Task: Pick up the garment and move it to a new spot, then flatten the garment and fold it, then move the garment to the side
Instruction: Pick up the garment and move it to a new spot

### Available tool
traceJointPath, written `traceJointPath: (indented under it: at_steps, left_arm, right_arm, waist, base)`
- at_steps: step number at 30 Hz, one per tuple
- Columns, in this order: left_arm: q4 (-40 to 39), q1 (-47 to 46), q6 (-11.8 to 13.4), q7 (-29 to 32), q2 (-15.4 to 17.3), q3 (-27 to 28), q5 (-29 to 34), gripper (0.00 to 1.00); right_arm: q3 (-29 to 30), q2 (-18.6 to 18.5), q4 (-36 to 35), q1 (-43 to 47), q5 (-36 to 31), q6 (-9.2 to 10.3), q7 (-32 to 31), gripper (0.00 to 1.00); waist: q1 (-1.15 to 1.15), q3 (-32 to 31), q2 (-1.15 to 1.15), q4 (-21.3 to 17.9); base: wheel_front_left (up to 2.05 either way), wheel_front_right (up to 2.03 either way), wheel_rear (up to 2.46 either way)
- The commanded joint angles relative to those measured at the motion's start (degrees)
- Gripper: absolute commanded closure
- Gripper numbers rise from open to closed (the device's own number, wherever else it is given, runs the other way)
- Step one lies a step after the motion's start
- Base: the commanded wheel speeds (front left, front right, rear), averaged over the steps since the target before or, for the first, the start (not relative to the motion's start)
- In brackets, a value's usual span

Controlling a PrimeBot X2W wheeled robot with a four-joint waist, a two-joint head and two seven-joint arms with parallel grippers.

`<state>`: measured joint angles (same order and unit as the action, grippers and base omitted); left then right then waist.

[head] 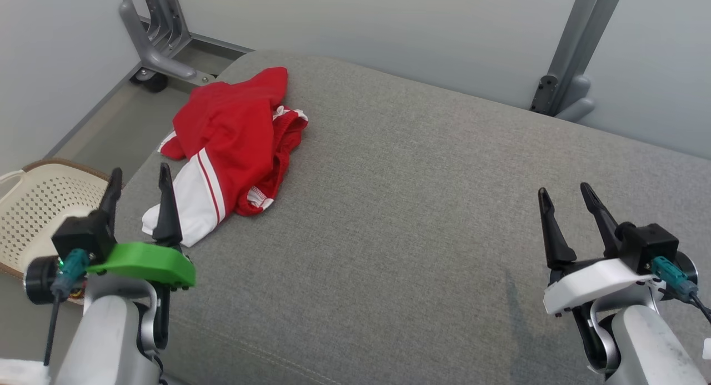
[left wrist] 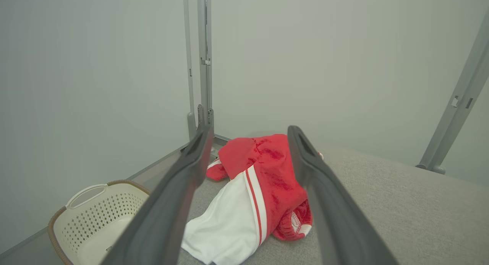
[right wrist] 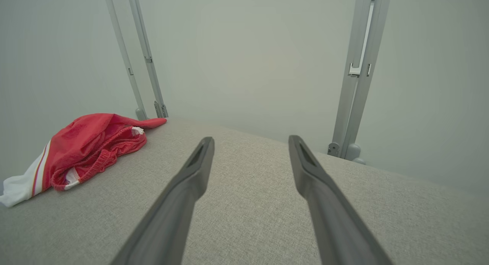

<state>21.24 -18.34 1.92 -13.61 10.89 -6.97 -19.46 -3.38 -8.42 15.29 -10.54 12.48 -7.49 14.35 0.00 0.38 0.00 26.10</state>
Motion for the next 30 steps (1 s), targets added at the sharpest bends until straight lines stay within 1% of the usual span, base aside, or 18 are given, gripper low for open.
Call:
traceJointPath:
  at_steps: [1,4,7,8,11,16,20,23,27,29,30]
  left_arm:
    - [-0.3,-1.9,0.4,0.3,0.7,0.5,-0.4,0.0]
    - [0.0,-4.9,0.2,1.6,2.0,0.7,-0.2,0.0]
    - [2.2,-8.6,-0.9,4.3,2.9,0.7,-1.2,0.0]
    - [2.2,-8.6,-0.9,4.3,2.9,0.7,-1.2,0.0]
    - [6.5,-12.4,-2.6,6.8,4.1,1.2,-2.6,0.0]
    - [16.1,-17.7,-5.6,11.2,5.1,1.2,-5.0,0.0]
    - [23.1,-21.1,-7.4,12.8,5.6,0.8,-6.7,0.0]
    - [27.7,-23.1,-8.2,13.9,5.6,0.2,-7.8,0.0]
    - [33.7,-25.3,-8.8,17.4,5.9,-0.4,-8.8,0.0]
    - [36.0,-26.4,-8.9,18.2,6.2,-0.4,-9.4,0.0]
    - [36.7,-26.9,-8.9,18.1,6.2,-0.5,-9.6,0.13]
  right_arm:
    - [-0.2,-0.5,-0.5,-1.3,-0.3,0.0,-0.2,0.0]
    - [-1.4,-0.7,-1.2,-2.6,-0.3,0.0,-0.6,0.0]
    - [-2.2,-1.4,-1.7,-4.3,-0.2,0.0,-1.0,0.0]
    - [-2.2,-1.4,-1.7,-4.3,-0.2,0.0,-1.0,0.0]
    - [-3.0,-2.1,-2.3,-5.5,-0.3,0.0,-1.5,0.0]
    - [-3.3,-3.3,-2.4,-7.2,0.2,0.0,-1.8,0.0]
    - [-3.3,-3.9,-2.5,-8.1,0.3,0.0,-1.8,0.0]
    - [-3.3,-4.1,-2.5,-8.6,0.4,0.0,-1.6,0.0]
    - [-3.5,-4.3,-2.4,-9.1,0.6,0.0,-1.7,0.0]
    - [-3.7,-4.4,-2.3,-9.3,0.6,0.0,-1.8,0.0]
    - [-3.8,-4.4,-2.3,-9.5,0.6,0.0,-1.8,0.0]
  waist:
    - [0.0,1.3,0.0,-1.2]
    - [0.0,3.6,0.0,-3.7]
    - [0.0,6.5,0.0,-6.3]
    - [0.0,6.5,0.0,-6.3]
    - [0.0,9.5,0.0,-9.1]
    - [0.0,13.8,0.0,-12.8]
    - [0.0,16.0,0.0,-14.5]
    - [0.0,17.0,0.0,-15.1]
    - [0.0,17.7,0.0,-15.4]
    - [0.0,18.0,0.0,-15.5]
    - [0.0,18.1,0.0,-15.6]
  base:
    - [0.0,0.0,0.0]
    - [0.0,0.0,0.0]
    - [0.0,0.0,0.0]
    - [0.0,0.0,0.0]
    - [0.0,0.0,0.0]
    - [0.0,0.0,0.0]
    - [0.0,0.0,0.0]
    - [0.0,0.0,0.0]
    - [0.0,0.0,0.0]
    - [0.0,0.0,0.0]
    - [0.0,0.0,0.0]
